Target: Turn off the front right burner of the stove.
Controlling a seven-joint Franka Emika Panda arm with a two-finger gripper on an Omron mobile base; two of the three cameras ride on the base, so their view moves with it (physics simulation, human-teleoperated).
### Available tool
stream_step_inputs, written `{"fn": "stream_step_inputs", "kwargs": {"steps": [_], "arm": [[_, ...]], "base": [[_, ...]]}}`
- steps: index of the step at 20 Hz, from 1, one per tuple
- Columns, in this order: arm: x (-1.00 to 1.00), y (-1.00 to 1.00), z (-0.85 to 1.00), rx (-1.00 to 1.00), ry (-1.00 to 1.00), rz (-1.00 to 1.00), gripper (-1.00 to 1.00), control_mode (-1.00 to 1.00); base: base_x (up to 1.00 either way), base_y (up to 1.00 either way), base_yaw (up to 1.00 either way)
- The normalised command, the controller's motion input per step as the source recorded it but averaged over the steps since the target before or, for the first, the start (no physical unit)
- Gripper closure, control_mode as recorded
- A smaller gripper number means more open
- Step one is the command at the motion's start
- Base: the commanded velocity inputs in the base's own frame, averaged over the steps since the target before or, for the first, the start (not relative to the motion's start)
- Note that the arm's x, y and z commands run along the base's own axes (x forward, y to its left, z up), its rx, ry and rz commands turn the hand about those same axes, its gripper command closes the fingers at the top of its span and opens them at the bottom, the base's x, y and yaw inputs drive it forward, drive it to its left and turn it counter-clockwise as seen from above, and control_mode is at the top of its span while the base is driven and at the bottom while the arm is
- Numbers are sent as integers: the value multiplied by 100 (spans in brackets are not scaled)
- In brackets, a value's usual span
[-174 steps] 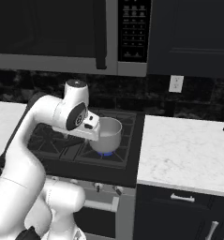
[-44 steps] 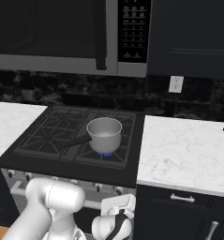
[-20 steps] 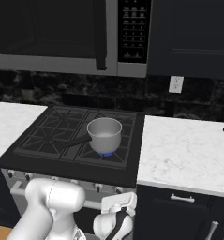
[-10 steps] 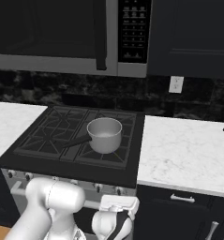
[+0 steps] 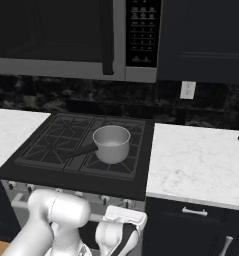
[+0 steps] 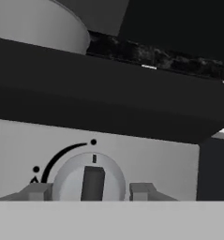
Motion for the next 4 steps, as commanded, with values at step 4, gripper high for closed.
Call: {"fn": "stream_step_inputs", "kwargs": {"steps": [4], "arm": [[0, 0, 0, 0, 0, 0, 100, -100]], "base": [[0, 0, 0]]}}
